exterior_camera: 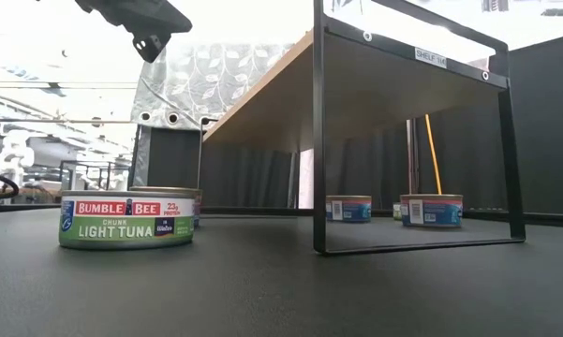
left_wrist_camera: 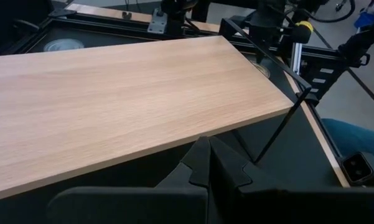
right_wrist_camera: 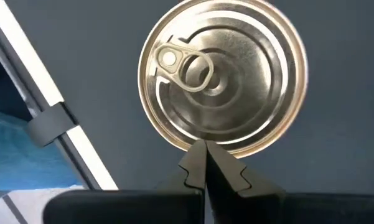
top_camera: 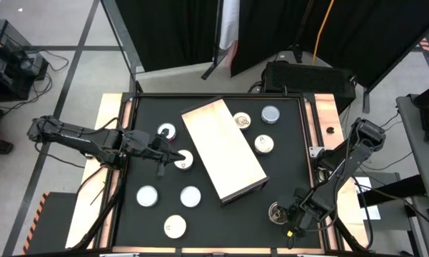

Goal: Stack canned seafood by type on shelf
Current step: Put the blue pink tuna can on the shelf

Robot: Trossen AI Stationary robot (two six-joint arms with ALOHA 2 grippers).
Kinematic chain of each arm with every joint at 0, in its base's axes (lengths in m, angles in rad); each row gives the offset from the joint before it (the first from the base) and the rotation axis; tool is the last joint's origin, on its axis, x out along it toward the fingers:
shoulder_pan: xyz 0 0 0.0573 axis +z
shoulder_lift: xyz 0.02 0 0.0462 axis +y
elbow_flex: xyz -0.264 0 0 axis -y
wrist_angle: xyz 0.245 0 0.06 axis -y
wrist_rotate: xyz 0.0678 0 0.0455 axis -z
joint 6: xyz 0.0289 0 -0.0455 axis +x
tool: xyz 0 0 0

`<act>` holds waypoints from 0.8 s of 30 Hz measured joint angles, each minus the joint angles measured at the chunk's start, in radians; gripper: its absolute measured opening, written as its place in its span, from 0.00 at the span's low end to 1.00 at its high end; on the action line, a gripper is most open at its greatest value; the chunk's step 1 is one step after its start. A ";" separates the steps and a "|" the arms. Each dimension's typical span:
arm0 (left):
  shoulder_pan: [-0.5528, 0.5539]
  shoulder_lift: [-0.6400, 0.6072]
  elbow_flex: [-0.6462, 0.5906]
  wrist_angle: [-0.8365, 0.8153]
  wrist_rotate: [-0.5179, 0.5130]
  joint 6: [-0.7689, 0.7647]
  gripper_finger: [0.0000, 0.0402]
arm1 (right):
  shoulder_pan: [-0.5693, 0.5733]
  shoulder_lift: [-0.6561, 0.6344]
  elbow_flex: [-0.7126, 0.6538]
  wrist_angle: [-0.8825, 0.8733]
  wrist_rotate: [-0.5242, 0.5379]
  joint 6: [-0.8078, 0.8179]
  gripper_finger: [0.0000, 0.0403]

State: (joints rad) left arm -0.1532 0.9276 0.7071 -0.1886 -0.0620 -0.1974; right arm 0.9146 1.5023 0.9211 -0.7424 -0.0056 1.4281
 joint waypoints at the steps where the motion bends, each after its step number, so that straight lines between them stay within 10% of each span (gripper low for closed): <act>1: 0.000 0.000 0.000 0.000 0.000 0.000 0.00 | 0.002 0.007 0.000 0.007 -0.001 0.000 0.00; 24: 0.000 0.000 0.000 0.000 0.000 0.000 0.00 | 0.095 0.051 0.000 0.020 0.038 0.144 0.00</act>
State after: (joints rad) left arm -0.1532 0.9276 0.7071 -0.1890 -0.0620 -0.1978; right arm 1.0099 1.5529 0.9211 -0.7219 0.0322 1.5723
